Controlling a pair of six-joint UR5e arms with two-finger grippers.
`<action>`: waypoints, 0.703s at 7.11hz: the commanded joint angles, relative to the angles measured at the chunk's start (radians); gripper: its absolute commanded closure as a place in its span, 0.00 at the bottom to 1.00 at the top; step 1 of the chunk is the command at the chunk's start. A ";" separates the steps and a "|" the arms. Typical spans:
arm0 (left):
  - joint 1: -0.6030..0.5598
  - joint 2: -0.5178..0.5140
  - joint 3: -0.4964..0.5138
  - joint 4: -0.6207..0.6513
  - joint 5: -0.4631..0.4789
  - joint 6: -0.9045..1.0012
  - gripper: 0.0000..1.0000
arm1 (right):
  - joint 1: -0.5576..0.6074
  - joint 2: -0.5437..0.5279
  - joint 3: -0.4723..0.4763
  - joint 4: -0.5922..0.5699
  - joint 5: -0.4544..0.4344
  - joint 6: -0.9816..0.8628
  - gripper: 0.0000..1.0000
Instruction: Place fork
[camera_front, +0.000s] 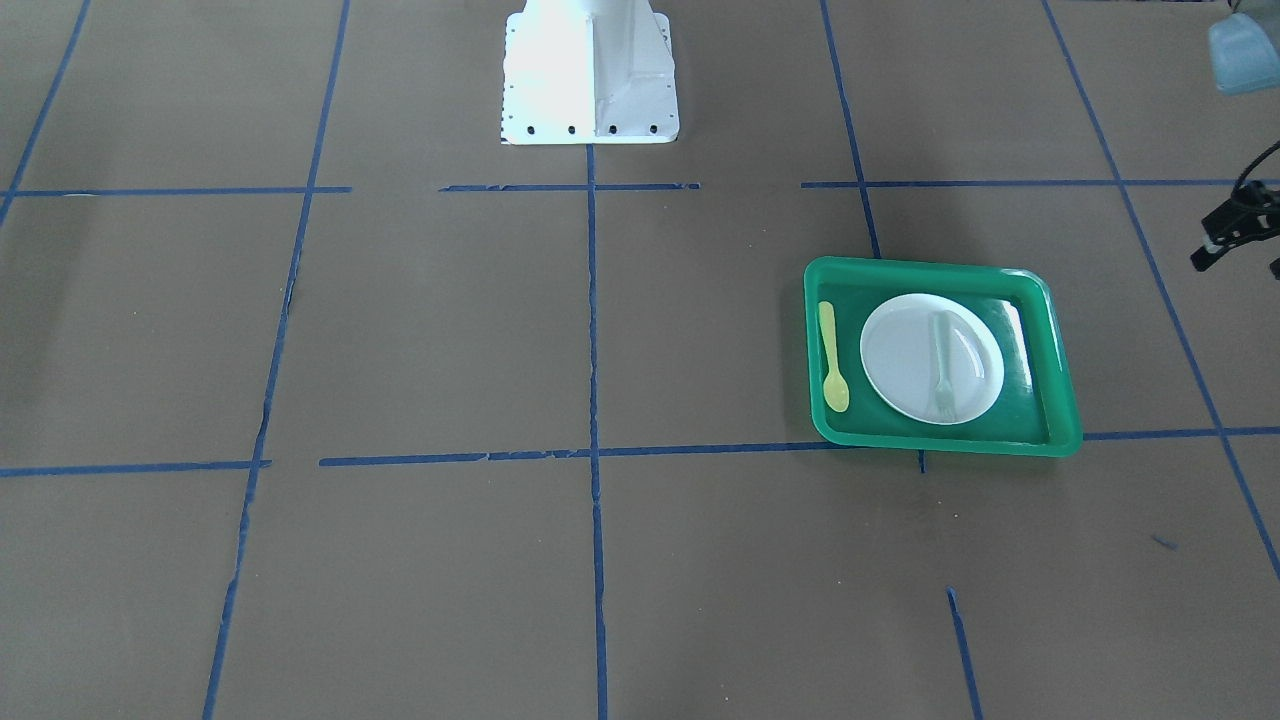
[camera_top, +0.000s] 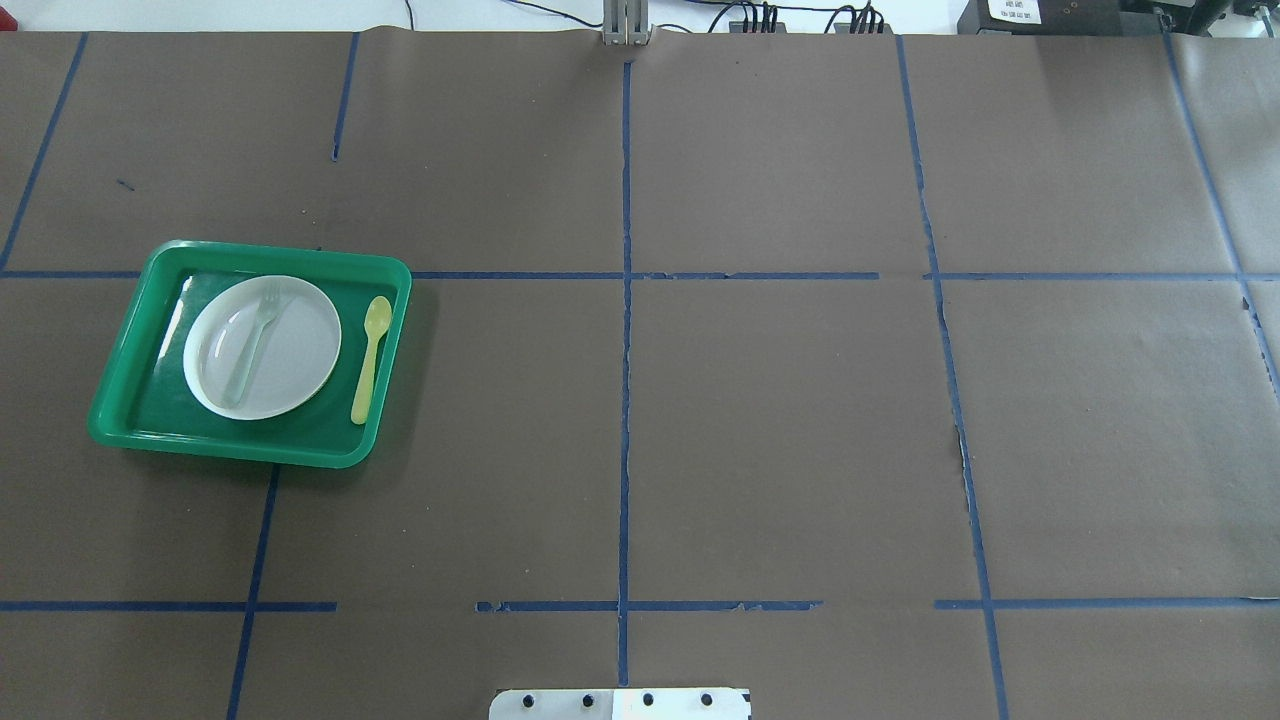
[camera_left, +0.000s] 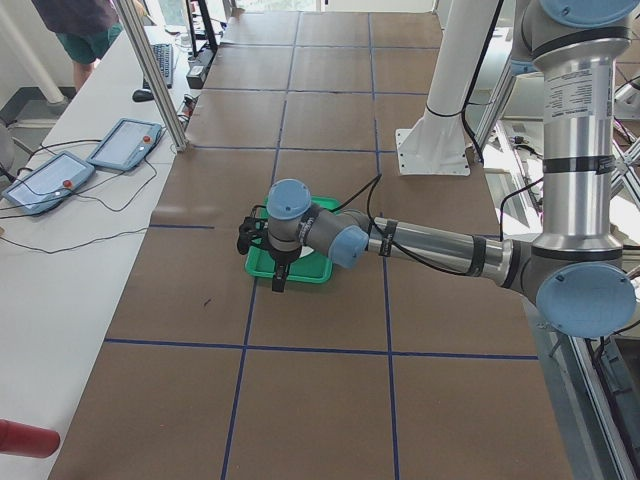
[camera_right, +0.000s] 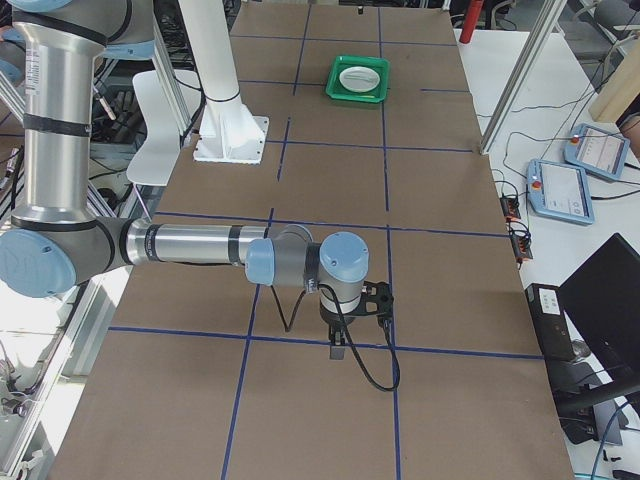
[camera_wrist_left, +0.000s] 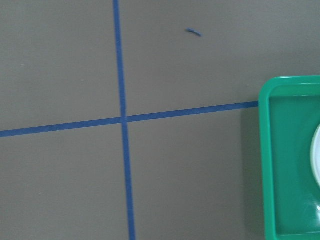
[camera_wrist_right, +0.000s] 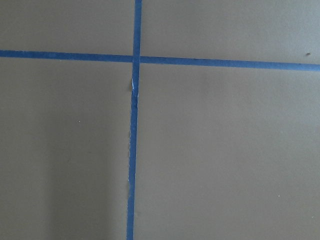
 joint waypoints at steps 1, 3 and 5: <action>0.189 -0.080 -0.020 -0.038 0.156 -0.237 0.00 | 0.000 0.000 0.000 0.000 0.000 0.000 0.00; 0.300 -0.192 0.076 -0.033 0.191 -0.299 0.00 | 0.000 0.000 0.000 0.000 0.000 0.000 0.00; 0.409 -0.221 0.112 -0.046 0.250 -0.410 0.00 | 0.000 0.000 -0.002 0.000 0.000 0.000 0.00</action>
